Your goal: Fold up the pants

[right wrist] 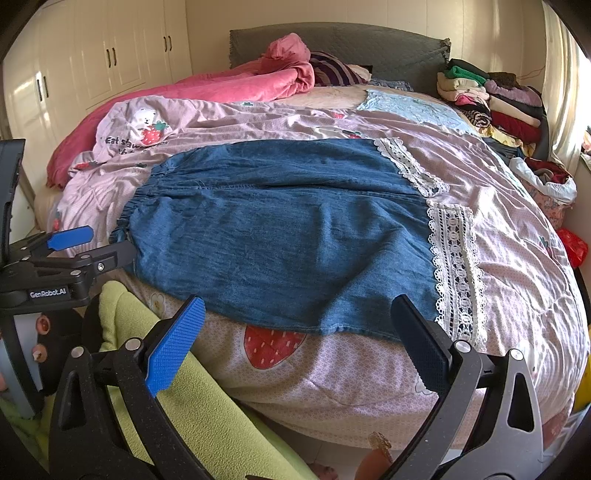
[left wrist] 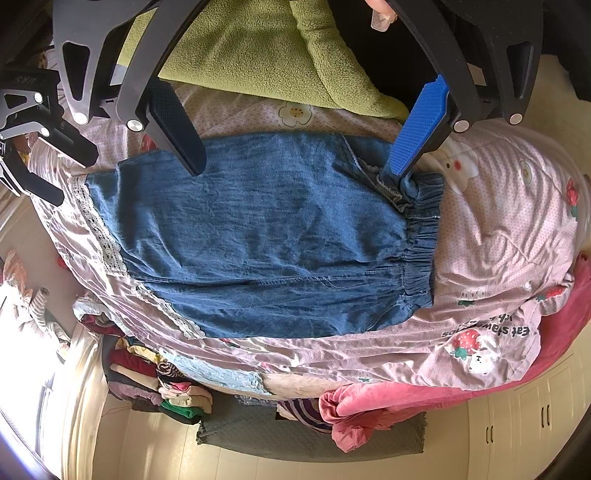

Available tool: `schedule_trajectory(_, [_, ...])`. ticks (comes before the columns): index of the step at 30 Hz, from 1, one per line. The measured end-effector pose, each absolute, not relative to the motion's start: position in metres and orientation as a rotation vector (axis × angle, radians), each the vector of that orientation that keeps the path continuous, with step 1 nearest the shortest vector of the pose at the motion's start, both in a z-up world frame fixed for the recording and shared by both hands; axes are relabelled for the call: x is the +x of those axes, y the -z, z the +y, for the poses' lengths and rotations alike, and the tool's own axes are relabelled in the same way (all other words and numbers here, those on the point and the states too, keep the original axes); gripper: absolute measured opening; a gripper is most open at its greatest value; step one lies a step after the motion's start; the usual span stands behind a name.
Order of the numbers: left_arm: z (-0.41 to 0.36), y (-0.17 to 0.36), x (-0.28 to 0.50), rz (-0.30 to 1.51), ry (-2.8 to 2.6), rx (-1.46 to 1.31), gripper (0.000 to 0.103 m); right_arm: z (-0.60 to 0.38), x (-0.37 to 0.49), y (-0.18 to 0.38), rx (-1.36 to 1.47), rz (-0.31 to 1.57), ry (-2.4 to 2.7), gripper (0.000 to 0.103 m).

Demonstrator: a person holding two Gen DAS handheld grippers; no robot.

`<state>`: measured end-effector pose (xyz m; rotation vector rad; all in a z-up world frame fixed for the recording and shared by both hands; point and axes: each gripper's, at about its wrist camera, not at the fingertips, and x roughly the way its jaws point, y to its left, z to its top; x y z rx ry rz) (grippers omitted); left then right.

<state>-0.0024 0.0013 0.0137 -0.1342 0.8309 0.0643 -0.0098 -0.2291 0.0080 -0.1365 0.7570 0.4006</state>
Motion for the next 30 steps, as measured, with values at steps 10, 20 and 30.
schedule_trajectory(10, [0.008,-0.016,0.003,0.833,-0.076,-0.140,0.099,-0.225,0.008,-0.011,-0.092,0.754,-0.424,0.095])
schedule_trajectory(20, [0.046,-0.015,0.033,0.832,-0.137,-0.180,0.099,-0.201,0.047,-0.025,-0.101,0.729,-0.487,0.095])
schedule_trajectory(30, [0.075,-0.010,0.061,0.846,-0.186,-0.208,0.099,-0.164,0.080,-0.030,-0.137,0.709,-0.543,0.095])
